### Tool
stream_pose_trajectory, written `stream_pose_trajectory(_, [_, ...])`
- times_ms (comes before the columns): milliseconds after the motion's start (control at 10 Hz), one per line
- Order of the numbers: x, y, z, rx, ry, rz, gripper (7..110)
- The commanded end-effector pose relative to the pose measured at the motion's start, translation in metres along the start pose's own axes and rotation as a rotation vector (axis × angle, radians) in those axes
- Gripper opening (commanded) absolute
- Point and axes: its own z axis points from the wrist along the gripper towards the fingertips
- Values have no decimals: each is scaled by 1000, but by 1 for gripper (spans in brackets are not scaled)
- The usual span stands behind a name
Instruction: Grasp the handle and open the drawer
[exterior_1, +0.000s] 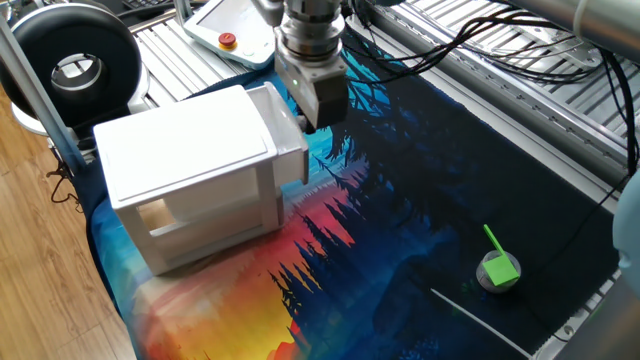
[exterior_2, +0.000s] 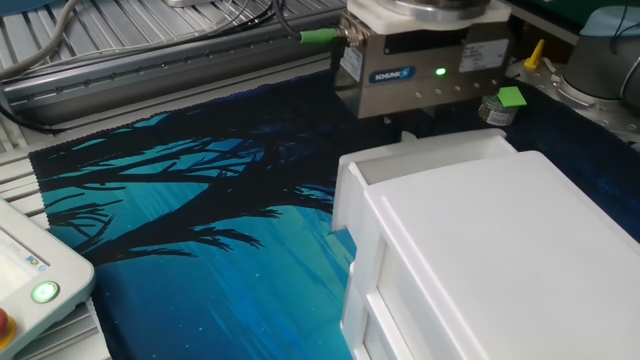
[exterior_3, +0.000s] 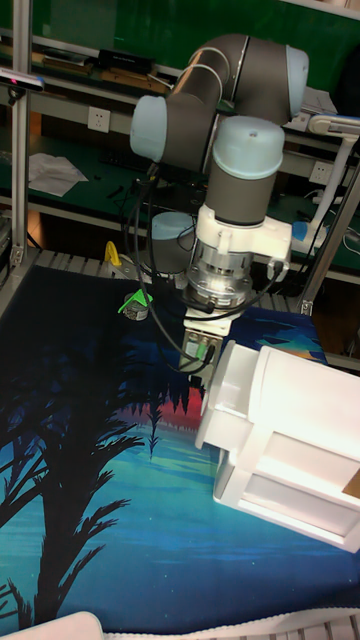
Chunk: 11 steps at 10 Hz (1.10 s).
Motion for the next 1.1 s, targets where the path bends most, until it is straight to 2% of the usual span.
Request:
stream_pose_trajectory(0, [11, 1, 1, 1, -19, -13, 7])
stream_pose_trajectory(1000, [46, 4, -3, -1, -27, -54, 7])
